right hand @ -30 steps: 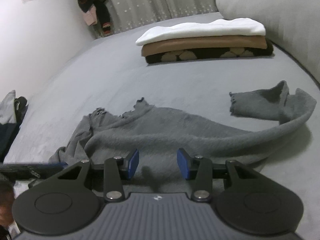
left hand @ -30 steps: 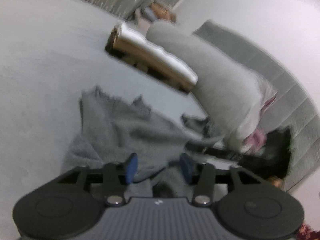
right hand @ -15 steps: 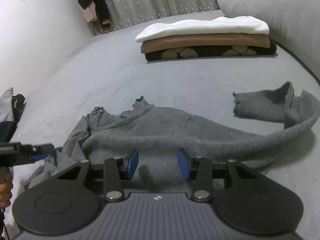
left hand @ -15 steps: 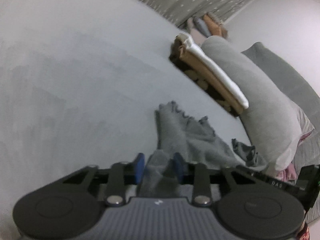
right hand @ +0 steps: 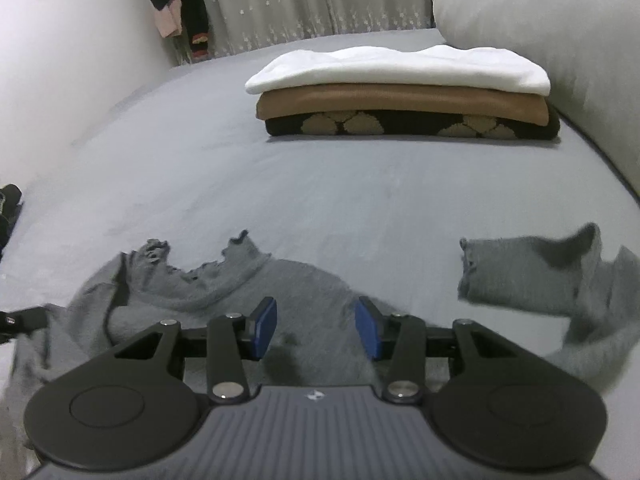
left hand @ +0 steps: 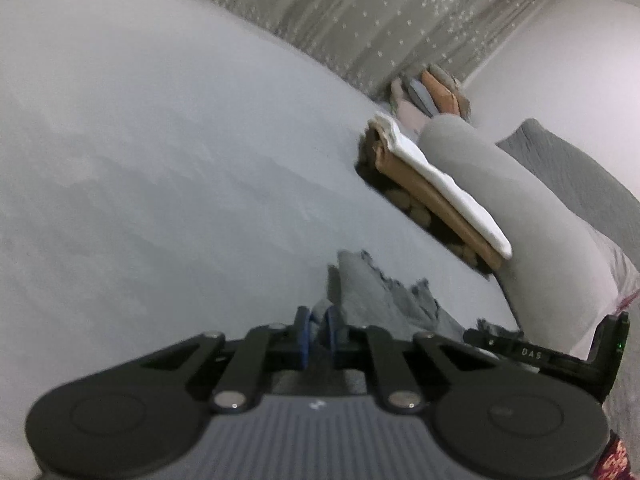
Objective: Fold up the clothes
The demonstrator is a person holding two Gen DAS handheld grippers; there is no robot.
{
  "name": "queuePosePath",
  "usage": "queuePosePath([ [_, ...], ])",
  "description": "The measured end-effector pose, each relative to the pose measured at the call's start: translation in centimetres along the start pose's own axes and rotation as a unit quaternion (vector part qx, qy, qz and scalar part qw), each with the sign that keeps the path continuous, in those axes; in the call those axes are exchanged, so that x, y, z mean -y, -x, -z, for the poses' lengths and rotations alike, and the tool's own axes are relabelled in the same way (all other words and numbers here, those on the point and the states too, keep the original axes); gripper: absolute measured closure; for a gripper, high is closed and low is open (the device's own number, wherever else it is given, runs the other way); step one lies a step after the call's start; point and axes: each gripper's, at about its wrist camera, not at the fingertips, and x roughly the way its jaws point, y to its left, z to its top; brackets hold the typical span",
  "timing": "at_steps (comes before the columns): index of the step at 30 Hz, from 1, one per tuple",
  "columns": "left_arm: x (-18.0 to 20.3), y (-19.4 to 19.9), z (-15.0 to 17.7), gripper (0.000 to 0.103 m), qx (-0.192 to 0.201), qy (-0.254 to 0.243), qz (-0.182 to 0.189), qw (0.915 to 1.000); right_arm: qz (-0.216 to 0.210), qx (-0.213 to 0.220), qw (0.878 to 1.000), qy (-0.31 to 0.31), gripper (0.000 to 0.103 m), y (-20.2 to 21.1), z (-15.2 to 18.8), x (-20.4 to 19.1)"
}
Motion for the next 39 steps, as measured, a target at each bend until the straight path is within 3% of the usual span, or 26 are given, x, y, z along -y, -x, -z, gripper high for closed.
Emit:
queuePosePath([
  [5,-0.5,1.7,-1.0,0.095,0.048,-0.011,-0.051,0.9975,0.027,-0.011,0.999,0.014,0.056,-1.9,-0.3,0.1],
  [8,-0.7,2.9,-1.6,0.095,0.084,-0.029,-0.103,0.9907,0.039,-0.010,0.999,0.022,0.056,-2.5,-0.2,0.1],
  [13,-0.6,4.2,-2.3,0.095,0.135,-0.075,-0.222,0.9628,0.042,-0.009,0.999,0.021,0.056,-2.8,-0.2,0.3],
  [16,-1.2,4.6,-2.7,0.095,0.148,-0.082,-0.271,0.9476,0.042,-0.008,0.999,0.019,0.056,-2.8,-0.2,0.4],
  [21,-1.9,4.4,-3.0,0.094,0.155,-0.078,-0.320,0.9316,0.042,-0.007,0.999,0.015,0.056,-2.8,-0.2,0.5],
  [26,-1.1,4.2,-3.0,0.094,0.168,-0.102,-0.372,0.9070,0.046,-0.006,0.999,0.010,0.058,-2.7,-0.2,0.9],
  [29,-0.6,3.8,-2.8,0.093,0.159,-0.125,-0.411,0.8889,0.047,-0.007,0.999,0.004,0.058,-2.6,-0.3,1.4],
  [31,-0.6,3.4,-2.7,0.093,0.150,-0.131,-0.427,0.8820,0.049,-0.007,0.999,0.002,0.058,-2.4,-0.2,1.7],
  [34,-0.2,3.8,-2.6,0.089,0.162,-0.131,-0.428,0.8796,0.045,-0.008,0.999,-0.004,0.058,-2.3,-0.3,2.1],
  [37,0.8,5.1,-2.6,0.070,0.199,-0.130,-0.387,0.8909,0.039,-0.011,0.999,0.002,0.058,-2.3,-0.3,2.1],
  [39,1.2,5.2,-2.4,0.062,0.198,-0.139,-0.337,0.9099,0.034,-0.013,0.999,0.009,0.058,-2.4,-0.4,2.1],
])
